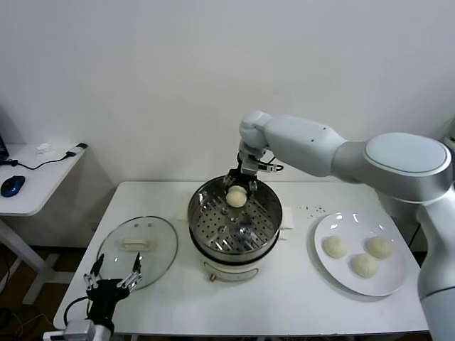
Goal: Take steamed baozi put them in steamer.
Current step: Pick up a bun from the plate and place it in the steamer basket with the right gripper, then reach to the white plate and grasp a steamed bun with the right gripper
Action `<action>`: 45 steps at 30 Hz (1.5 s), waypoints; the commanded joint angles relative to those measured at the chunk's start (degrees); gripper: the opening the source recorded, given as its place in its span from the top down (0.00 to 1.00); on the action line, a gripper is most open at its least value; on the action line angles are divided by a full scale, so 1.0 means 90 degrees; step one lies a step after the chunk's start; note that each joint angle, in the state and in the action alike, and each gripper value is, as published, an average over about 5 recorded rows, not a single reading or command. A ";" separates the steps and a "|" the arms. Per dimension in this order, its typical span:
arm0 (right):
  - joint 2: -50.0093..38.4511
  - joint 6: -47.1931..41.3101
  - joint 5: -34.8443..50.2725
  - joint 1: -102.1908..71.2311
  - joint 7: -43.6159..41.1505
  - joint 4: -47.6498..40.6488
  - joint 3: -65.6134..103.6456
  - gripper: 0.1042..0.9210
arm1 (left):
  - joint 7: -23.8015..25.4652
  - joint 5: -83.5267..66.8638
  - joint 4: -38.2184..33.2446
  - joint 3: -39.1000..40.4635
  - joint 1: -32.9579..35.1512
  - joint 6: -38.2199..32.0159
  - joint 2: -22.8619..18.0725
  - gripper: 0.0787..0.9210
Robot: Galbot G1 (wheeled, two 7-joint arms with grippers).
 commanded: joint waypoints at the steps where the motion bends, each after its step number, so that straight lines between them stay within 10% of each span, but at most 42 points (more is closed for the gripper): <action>1: 0.0112 0.0082 -0.0203 -0.0210 0.0206 -0.0251 0.0050 0.23 | -0.0002 -0.0006 0.0004 0.0003 -0.0004 -0.0002 0.0005 0.12; 13: -0.0854 -0.0541 0.2626 0.1832 -0.0579 0.1260 -0.0725 0.12 | 0.0013 0.0070 -0.0095 0.0053 -0.0029 0.0071 -0.0041 0.12; 20: -0.2626 -0.2508 0.4699 0.3484 -0.1250 0.2623 -0.2191 0.12 | 0.0008 0.0105 -0.0096 0.0048 -0.0020 0.0059 -0.0024 0.12; 35: -0.5068 -0.5719 0.4400 0.4232 0.0196 0.4866 -0.5099 0.12 | 0.0002 -0.0012 -0.0072 0.0062 -0.0252 0.0144 0.0039 0.12; 45: -0.5157 -0.6446 0.4311 0.2321 0.0835 0.4434 -0.3942 0.12 | 0.0013 -0.0055 0.0039 0.0042 -0.0373 0.0147 0.0082 0.12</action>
